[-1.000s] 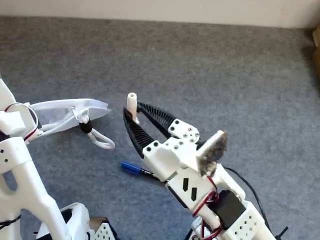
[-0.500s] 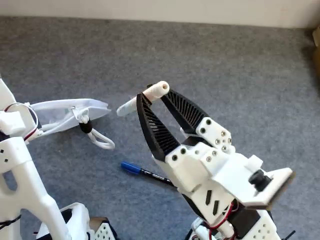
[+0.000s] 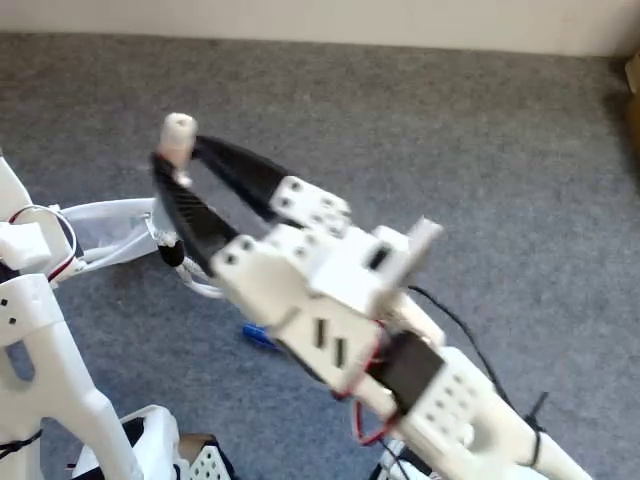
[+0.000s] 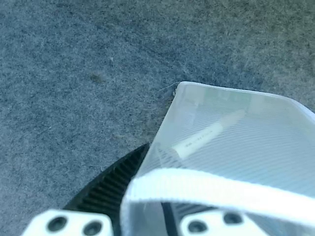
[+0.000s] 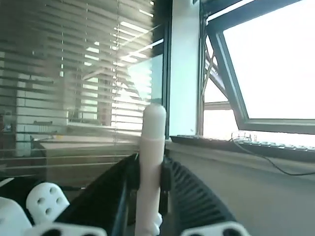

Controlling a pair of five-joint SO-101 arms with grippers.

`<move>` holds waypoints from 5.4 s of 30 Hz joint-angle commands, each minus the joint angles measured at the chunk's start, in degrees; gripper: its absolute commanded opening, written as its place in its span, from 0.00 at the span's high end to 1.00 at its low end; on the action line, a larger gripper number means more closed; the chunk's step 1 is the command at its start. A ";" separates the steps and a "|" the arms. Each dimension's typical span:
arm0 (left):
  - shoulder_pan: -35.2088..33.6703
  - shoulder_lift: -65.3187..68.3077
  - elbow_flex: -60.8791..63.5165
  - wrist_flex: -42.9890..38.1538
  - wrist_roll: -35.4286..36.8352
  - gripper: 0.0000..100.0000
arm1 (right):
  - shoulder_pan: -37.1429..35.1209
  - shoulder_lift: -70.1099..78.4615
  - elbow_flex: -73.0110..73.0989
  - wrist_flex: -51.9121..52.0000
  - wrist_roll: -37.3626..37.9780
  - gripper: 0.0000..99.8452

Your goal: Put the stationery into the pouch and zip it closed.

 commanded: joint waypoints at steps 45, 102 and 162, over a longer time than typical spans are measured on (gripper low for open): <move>1.45 1.89 3.65 -1.32 0.62 0.99 | -2.33 15.34 -10.15 -13.49 0.00 0.99; 1.36 1.89 3.65 -1.32 0.44 0.99 | -10.15 24.57 1.19 -13.49 42.02 0.85; 1.10 1.89 3.65 -2.02 0.44 0.99 | -3.30 -24.75 22.29 2.68 42.02 0.85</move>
